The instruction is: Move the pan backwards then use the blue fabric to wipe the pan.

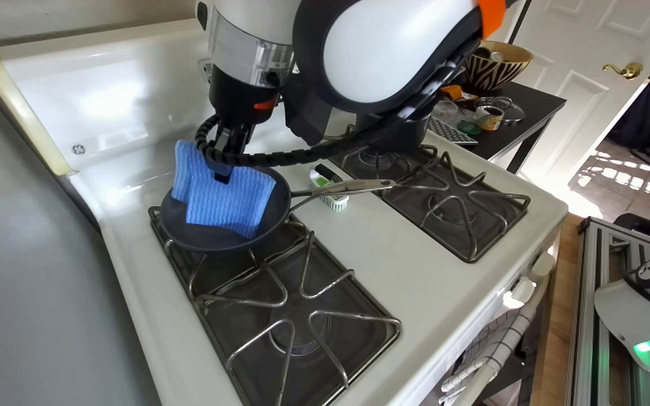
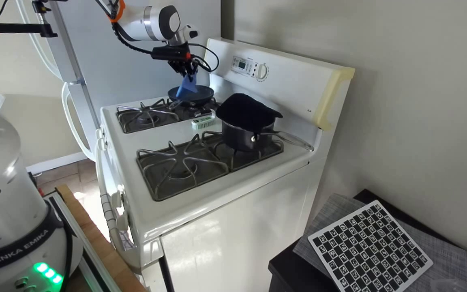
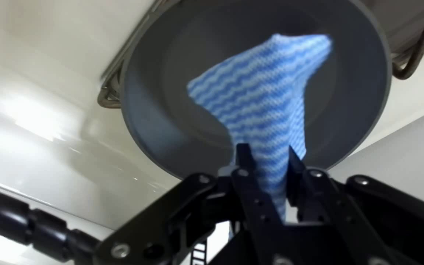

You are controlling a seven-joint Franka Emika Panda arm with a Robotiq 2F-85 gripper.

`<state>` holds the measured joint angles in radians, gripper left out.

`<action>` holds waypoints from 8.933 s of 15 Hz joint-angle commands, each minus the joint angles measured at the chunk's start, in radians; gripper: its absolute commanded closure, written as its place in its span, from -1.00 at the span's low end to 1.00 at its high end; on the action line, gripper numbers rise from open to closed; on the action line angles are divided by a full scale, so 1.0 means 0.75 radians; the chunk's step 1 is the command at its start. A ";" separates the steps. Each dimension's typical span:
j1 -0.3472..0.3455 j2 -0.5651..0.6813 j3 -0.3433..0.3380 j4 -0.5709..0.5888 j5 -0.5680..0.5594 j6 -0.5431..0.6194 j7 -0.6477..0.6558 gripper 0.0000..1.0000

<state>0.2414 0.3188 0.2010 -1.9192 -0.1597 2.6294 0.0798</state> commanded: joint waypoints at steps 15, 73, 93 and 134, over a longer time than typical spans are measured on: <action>0.129 0.189 -0.130 0.183 -0.105 -0.076 0.079 -0.40; 0.090 0.324 -0.059 0.285 -0.036 -0.245 -0.216 1.00; 0.089 0.386 -0.062 0.311 0.035 -0.035 -0.216 1.00; 0.092 0.307 -0.040 0.288 -0.031 -0.302 -0.240 1.00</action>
<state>0.3236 0.5688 0.1436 -1.6814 -0.2137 2.4574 -0.0932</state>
